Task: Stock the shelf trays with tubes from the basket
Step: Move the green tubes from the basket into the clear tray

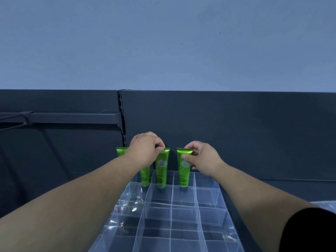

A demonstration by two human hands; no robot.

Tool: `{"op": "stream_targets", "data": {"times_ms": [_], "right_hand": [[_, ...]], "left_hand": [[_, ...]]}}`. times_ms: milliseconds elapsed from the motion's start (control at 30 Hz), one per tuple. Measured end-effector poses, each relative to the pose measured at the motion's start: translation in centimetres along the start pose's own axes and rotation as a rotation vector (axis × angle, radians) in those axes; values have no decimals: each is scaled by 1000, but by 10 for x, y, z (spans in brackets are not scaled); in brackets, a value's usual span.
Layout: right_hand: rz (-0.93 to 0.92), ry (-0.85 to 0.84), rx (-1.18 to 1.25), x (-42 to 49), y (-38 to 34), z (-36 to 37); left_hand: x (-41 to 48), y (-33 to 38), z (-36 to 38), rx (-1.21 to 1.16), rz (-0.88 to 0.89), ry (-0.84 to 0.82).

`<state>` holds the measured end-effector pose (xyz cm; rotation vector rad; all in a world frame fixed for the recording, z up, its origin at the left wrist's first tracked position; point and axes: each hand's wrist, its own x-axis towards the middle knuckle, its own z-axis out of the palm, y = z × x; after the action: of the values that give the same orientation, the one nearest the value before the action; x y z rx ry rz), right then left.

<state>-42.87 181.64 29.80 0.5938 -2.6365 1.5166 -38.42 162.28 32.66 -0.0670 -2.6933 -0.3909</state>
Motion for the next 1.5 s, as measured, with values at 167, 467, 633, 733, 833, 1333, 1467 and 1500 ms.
{"op": "stream_targets", "data": {"times_ms": [167,467,633,733,833,1333,1467,1500], "right_hand": [[-18,38,-79,-4,-3,-4],[8,97,-215,-20,-10,-8],[71,201,-284,-48,-13,-16],[103,238,-352,-71,-18,-20],[134,278,-442,-102,-22,-23],[363,550,-745,-285,18,-98],[474,601,-781,-351,38,-134],[504,617,-783,-370,45,-144]], "left_hand": [[-3,1,-2,4,-4,-25],[-16,6,-10,-13,16,-8],[-36,21,-9,29,69,-8],[-51,39,-8,82,142,-10],[-67,58,-3,110,207,-33],[-157,210,23,29,460,-132],[-191,276,39,16,537,-142],[-202,295,44,11,556,-143]]}}
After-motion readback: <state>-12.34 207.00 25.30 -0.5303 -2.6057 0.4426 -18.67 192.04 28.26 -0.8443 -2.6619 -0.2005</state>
